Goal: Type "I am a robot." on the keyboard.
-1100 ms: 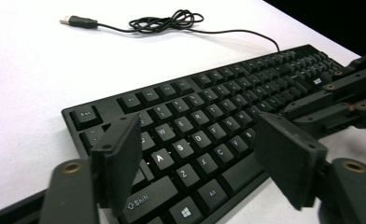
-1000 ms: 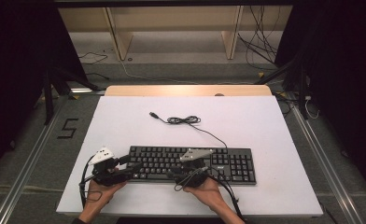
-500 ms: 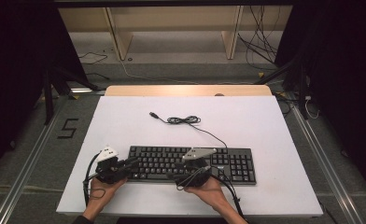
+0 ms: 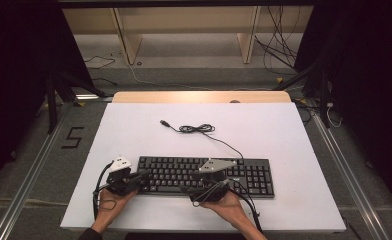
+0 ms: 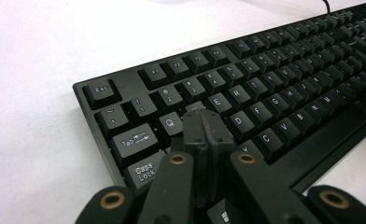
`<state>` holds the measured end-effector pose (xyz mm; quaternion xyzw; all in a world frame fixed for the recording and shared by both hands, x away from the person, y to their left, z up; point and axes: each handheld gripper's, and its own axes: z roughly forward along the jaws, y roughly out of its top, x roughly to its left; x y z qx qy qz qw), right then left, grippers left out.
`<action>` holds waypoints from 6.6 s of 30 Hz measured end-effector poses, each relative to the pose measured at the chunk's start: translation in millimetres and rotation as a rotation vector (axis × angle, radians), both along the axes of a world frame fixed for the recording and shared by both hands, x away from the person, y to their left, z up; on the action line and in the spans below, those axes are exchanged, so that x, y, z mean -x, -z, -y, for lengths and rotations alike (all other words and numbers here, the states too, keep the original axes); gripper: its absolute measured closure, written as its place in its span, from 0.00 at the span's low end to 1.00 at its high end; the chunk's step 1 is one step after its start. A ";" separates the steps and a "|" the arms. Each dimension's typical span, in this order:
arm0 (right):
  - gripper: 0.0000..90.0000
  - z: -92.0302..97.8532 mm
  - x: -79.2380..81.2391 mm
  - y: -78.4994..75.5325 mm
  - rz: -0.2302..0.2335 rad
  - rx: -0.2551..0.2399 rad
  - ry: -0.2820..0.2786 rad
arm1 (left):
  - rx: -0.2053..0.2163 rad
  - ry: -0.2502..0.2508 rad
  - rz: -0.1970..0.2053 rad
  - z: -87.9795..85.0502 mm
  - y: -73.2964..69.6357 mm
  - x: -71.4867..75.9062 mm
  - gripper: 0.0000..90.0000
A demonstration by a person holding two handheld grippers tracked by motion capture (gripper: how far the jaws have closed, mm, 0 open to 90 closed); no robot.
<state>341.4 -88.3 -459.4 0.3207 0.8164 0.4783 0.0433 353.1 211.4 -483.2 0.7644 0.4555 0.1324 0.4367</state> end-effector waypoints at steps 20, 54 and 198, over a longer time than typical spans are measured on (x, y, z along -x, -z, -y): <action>0.41 6.8 1.5 -0.8 0.000 -0.004 0.012 | -0.017 0.007 -0.038 2.6 5.4 -4.7 0.99; 0.59 13.0 -6.4 0.8 0.002 0.018 0.076 | 0.082 0.047 0.027 0.2 -9.5 9.7 0.62; 1.00 -15.3 1.5 14.0 -0.034 0.056 0.000 | 0.193 0.075 0.079 -1.5 -19.4 23.0 0.28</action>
